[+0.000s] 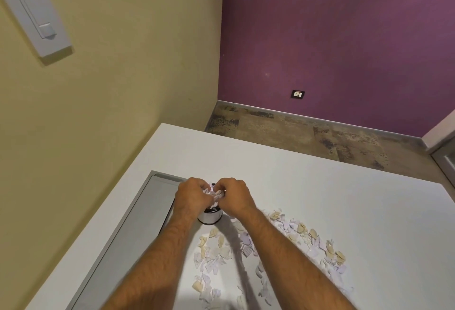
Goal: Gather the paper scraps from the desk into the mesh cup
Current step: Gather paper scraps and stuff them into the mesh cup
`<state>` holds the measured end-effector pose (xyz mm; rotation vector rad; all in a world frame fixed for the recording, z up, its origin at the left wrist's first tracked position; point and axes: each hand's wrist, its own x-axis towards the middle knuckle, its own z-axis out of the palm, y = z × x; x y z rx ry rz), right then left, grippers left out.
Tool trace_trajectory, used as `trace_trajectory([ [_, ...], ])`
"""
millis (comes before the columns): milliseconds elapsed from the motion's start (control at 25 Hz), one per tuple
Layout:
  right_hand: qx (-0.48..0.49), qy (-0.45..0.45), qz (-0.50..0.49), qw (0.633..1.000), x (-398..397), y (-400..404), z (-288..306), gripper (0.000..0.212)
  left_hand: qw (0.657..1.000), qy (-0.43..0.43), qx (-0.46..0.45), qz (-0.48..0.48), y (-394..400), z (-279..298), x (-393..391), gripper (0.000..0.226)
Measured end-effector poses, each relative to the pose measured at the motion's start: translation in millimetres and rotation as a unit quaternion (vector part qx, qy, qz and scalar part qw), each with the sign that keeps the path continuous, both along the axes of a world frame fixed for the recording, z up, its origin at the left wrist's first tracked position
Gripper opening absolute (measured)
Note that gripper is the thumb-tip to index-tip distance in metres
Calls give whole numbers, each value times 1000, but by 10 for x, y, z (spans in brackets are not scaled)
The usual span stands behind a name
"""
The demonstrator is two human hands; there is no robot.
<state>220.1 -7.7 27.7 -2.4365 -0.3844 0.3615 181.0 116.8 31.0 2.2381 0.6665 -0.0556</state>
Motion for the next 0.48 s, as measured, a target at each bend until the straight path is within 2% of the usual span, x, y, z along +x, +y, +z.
trace_trajectory([
  [120,2,-6,11,1000,-19,-52,-5,38,1000,-3,-1,-14,-30,-8,15,43],
  [280,39,-16,-13,999,-58,-150,-13,52,999,-10,22,-39,-43,23,-24,51],
  [360,64,-8,-34,997,-88,-254,-37,51,999,-32,22,-26,-49,56,-53,49],
  [480,53,0,-57,997,-145,-552,-140,48,991,-134,10,0,-116,101,-162,31],
])
